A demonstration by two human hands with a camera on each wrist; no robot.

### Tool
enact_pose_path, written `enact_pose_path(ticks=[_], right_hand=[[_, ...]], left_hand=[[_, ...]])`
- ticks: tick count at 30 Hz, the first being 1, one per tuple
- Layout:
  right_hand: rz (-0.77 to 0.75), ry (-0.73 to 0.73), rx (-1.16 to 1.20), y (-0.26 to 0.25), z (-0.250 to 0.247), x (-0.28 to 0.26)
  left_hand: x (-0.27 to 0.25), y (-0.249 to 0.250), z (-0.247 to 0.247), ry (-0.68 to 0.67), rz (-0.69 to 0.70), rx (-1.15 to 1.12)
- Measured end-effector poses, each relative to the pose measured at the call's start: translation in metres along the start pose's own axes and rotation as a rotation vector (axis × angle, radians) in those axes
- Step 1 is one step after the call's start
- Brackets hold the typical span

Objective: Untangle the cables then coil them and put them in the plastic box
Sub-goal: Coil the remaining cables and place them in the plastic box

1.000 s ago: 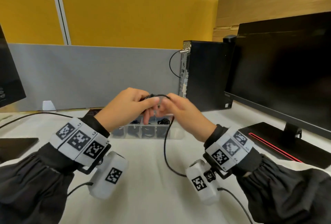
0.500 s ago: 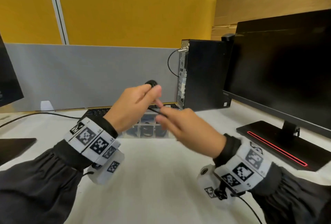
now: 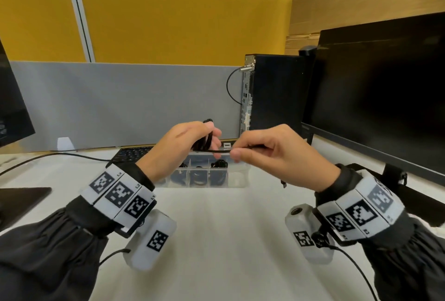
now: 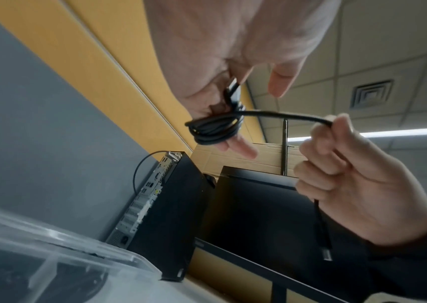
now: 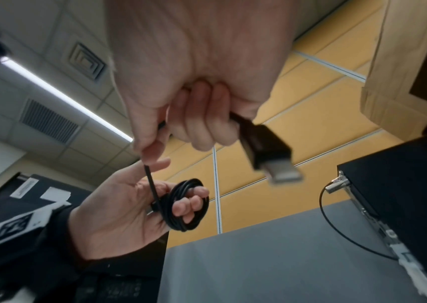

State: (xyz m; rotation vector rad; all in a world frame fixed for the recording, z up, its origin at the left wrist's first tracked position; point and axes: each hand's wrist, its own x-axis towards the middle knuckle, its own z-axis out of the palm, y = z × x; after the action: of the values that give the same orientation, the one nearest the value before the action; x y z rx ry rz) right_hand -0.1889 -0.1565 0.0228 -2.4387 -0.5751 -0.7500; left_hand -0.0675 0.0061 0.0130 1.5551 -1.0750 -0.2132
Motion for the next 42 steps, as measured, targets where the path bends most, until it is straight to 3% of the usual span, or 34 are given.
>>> enact_pose_path(ticks=[6,8,10,14,17,19,24,27,30,32,34,37,42], right_hand=[[0.097,-0.254,-0.001,0.001,-0.007,-0.005],[0.084,-0.298,-0.016,0.0,-0.005,-0.005],[0.042,-0.201,-0.03,0.001,-0.004,-0.001],[0.015,0.166,-0.141,0.01,-0.005,0.015],[0.087,0.316,-0.086,0.025,0.002,0.025],[0.156,0.254,-0.042,0.034,0.009,0.027],[0.375,-0.178,0.166,0.028,0.041,0.011],[0.401,-0.254,0.06,0.02,0.045,0.007],[0.349,-0.27,-0.324,0.014,0.046,0.006],[0.251,-0.147,-0.673,0.015,0.052,0.002],[0.171,0.003,-0.865,0.012,0.058,-0.002],[0.07,0.193,-0.869,0.013,0.064,-0.005],[0.059,0.191,-0.871,0.015,0.076,-0.005]], left_hand=[[0.007,-0.001,0.003,0.188,-0.017,-0.273],[0.009,-0.002,0.001,0.186,-0.043,-0.33],[0.009,-0.003,0.002,0.128,-0.067,-0.264],[-0.001,0.003,0.013,-0.112,-0.167,-0.146],[-0.008,0.015,0.018,-0.16,-0.101,-0.201],[-0.008,0.02,0.018,-0.1,-0.03,-0.315],[0.003,0.013,0.018,0.132,0.089,-0.507],[0.007,-0.001,0.023,0.176,0.102,-0.273],[0.005,-0.014,0.03,0.16,0.153,0.111],[0.005,-0.019,0.029,0.145,0.137,0.254],[0.006,-0.02,0.024,0.11,0.086,0.349],[0.006,-0.021,0.021,0.009,0.073,0.408],[0.003,-0.027,0.02,-0.002,-0.017,0.425]])
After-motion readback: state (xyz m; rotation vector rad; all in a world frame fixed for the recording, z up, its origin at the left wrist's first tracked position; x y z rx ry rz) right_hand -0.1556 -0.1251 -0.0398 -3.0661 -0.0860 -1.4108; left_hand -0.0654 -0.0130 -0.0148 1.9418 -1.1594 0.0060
